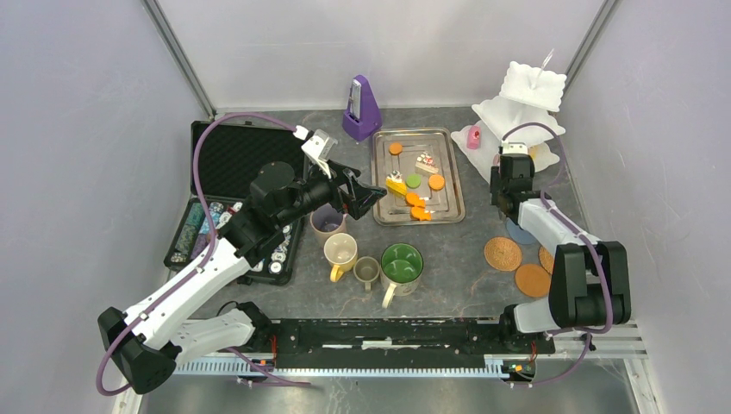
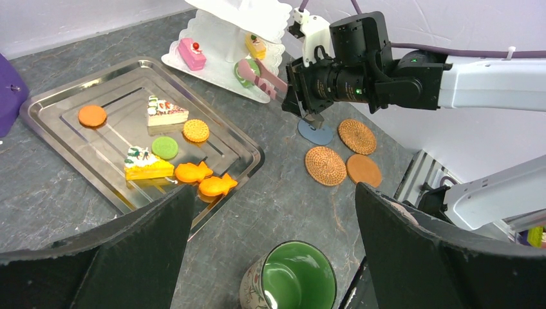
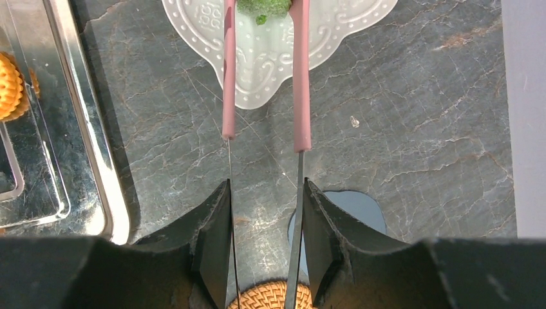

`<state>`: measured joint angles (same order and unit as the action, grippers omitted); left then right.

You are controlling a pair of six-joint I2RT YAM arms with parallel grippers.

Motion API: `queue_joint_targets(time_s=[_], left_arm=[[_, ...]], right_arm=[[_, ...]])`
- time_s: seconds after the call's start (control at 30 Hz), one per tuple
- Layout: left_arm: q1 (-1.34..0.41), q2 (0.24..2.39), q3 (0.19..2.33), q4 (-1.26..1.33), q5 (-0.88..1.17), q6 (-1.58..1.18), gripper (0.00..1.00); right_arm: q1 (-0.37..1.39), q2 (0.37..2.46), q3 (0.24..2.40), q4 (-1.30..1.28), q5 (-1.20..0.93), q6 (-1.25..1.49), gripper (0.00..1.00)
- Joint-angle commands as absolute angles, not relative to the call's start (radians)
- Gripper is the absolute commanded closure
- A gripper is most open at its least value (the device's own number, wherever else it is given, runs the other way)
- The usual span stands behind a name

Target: Serve the afternoon tea

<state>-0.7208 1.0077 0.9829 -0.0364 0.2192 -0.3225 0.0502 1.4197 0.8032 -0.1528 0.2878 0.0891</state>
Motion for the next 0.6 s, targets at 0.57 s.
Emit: queue_joint_targets(time_s=[0.57], left_arm=[[-0.726, 1.010, 1.017, -0.014, 0.229, -0.291, 0.00]], right_arm=[[0.040, 1.318, 0.819, -0.147, 0.248, 0.079, 0.44]])
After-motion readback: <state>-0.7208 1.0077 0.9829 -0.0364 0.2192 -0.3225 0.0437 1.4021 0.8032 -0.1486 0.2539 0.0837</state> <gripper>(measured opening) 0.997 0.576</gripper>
